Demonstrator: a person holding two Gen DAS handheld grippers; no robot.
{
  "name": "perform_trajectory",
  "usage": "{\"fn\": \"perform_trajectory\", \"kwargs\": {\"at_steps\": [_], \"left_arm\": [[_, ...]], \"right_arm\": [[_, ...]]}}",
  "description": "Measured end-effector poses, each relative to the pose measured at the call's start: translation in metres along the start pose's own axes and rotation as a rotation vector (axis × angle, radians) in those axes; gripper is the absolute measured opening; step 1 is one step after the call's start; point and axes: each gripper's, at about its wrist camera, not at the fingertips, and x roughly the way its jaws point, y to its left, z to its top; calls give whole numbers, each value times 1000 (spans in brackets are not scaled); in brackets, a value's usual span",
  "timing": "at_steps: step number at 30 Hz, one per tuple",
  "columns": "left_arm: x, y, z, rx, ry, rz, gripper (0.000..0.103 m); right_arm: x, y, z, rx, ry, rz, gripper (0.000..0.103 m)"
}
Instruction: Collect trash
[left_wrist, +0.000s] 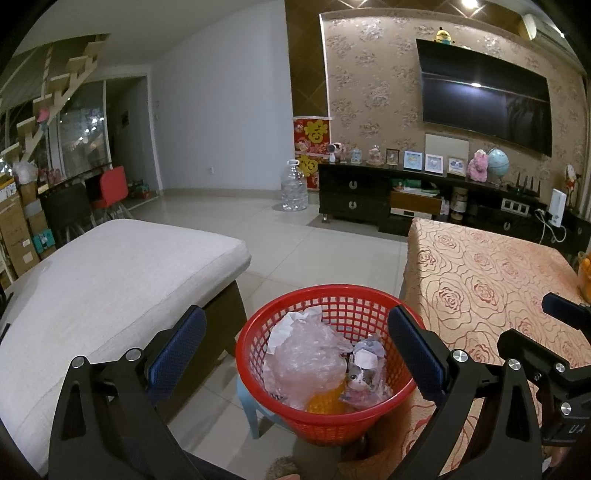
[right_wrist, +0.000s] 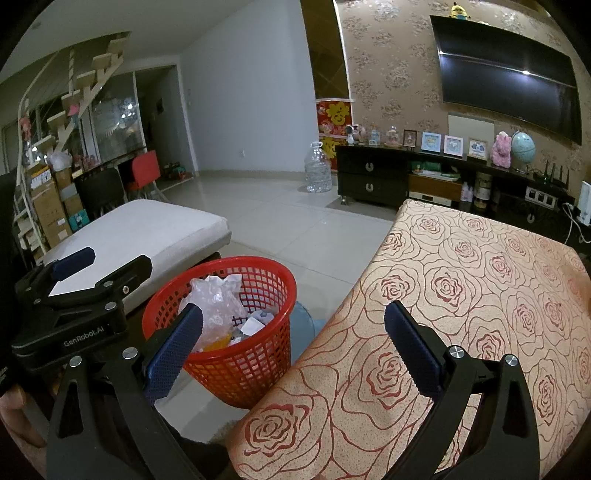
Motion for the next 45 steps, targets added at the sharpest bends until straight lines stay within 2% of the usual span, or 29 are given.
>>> {"fn": "perform_trajectory", "kwargs": {"at_steps": [29,35,39,42,45], "left_arm": [[-3,-1,1,1,-2,-12,95],[-12,-9,0,20,-40,-29,95],[-10,-14,-1,39,-32,-44,95],[-9,-13,1,15,-17,-79,95],[-9,-15,2,-3,-8,-108,95]], "right_arm": [[0,-3,-7,-7,14,-2,96],[1,-9,-10,-2,20,-5,96],[-1,-20,-12,24,33,-4,96],[-8,-47,-17,58,39,-51,96],[-16,-110,-25,148,67,-160,96]]}}
